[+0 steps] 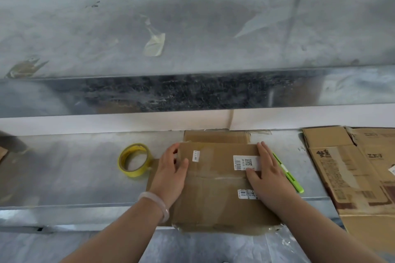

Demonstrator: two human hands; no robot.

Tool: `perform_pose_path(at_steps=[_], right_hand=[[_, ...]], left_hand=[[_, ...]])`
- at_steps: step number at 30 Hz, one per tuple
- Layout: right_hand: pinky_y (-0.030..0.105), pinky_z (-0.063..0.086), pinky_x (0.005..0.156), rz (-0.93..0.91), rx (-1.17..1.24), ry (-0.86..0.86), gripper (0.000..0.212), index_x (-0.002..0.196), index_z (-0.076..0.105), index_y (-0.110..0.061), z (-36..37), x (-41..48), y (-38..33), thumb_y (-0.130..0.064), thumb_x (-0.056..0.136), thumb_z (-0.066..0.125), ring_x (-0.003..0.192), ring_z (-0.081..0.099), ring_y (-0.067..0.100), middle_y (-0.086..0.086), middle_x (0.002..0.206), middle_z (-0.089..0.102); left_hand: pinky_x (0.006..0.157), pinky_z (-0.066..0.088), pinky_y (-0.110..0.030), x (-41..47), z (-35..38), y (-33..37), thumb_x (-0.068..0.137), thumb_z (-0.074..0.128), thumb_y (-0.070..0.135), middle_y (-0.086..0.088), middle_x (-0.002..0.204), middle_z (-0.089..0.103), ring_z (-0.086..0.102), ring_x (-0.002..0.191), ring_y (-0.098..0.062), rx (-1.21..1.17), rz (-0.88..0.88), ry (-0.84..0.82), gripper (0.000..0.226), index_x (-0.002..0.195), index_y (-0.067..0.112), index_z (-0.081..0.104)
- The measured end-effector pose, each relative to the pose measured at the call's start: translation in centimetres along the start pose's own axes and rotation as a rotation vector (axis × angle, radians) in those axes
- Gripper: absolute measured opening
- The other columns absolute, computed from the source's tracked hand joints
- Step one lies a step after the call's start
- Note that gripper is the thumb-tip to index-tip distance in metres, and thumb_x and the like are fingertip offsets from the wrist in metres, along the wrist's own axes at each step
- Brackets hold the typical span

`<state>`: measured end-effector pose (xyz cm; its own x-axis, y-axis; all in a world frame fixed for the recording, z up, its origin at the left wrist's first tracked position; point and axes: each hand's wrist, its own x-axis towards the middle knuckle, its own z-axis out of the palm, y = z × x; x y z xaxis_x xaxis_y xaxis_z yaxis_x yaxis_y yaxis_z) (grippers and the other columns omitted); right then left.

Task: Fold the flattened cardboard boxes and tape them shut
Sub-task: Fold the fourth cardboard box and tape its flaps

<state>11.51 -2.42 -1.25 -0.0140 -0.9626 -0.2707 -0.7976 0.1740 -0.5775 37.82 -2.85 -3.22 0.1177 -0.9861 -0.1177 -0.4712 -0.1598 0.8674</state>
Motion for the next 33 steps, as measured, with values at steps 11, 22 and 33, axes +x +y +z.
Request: perform_pose_path(at_steps=[11,22,33], right_hand=[[0.038,0.036,0.106,-0.105,-0.101,0.050,0.072,0.147,0.018,-0.032,-0.4,2.4,0.1,-0.063,0.086,0.041,0.129,0.041,0.021,-0.015,0.144,0.018],[0.040,0.029,0.115,-0.036,0.208,0.045,0.069,0.150,0.006,-0.042,-0.8,2.3,0.5,-0.044,0.097,0.052,0.141,0.026,0.015,-0.011,0.157,0.016],[-0.003,-0.019,0.098,-0.242,-0.044,0.002,0.066,0.155,-0.002,-0.025,1.0,-2.7,1.9,-0.035,0.104,0.038,0.130,-0.032,-0.019,-0.021,0.155,-0.022]], left_hand=[[0.105,0.037,-0.032,2.2,-0.3,0.6,0.085,0.041,0.065,0.017,0.137,0.025,0.042,0.124,-0.018,0.459,0.155,-0.093,0.063,0.141,0.045,0.022],[0.103,0.035,-0.024,1.2,-0.2,1.4,0.097,0.048,0.034,0.006,0.140,0.036,0.043,0.118,-0.007,0.279,0.187,0.102,0.045,0.141,0.026,0.040],[0.104,0.000,0.002,-4.7,0.5,0.2,0.101,0.044,0.026,0.025,0.152,0.001,-0.004,0.134,0.024,0.149,0.197,-0.101,0.064,0.150,0.027,0.003]])
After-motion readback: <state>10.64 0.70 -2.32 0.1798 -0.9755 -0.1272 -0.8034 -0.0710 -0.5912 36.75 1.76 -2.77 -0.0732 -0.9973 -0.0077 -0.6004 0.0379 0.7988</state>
